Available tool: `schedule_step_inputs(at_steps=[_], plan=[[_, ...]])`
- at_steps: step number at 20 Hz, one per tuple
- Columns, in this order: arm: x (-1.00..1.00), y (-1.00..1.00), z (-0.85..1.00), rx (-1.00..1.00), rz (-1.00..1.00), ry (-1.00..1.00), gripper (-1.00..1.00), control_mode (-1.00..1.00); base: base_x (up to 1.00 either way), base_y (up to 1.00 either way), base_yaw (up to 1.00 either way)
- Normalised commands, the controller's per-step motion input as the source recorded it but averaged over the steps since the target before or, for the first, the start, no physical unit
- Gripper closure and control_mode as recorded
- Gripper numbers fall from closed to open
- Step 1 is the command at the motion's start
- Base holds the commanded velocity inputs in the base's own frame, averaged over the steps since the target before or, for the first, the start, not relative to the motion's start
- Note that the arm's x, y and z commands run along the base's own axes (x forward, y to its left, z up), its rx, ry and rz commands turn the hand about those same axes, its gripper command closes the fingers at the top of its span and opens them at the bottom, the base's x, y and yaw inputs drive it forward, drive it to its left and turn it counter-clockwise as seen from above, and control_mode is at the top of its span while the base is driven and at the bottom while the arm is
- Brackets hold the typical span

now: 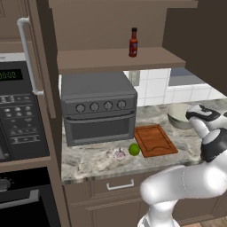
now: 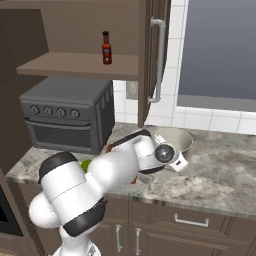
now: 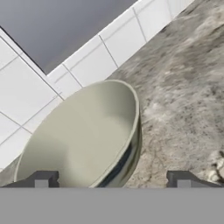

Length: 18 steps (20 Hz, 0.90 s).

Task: Open the cabinet. Place the bowl and condiment on the counter. Then place the lime and garlic on the cutting board.

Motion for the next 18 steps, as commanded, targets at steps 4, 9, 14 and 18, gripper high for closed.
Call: schedule_step_inputs(at_steps=[4, 9, 14, 18], plan=[[-0.58, -0.34, 0.40, 0.00, 0.00, -0.02, -1.00, -1.00, 0.00, 0.00, 0.00], [-0.62, -0.55, 0.24, 0.01, 0.00, 0.00, -1.00, -1.00, 0.00, 0.00, 0.00], [-0.66, -0.43, 0.05, 0.00, 0.00, -0.04, -1.00, -1.00, 0.00, 0.00, 0.00], [-0.85, -0.21, 0.01, 0.00, 0.00, -0.13, -1.00, -1.00, 0.00, 0.00, 0.00]])
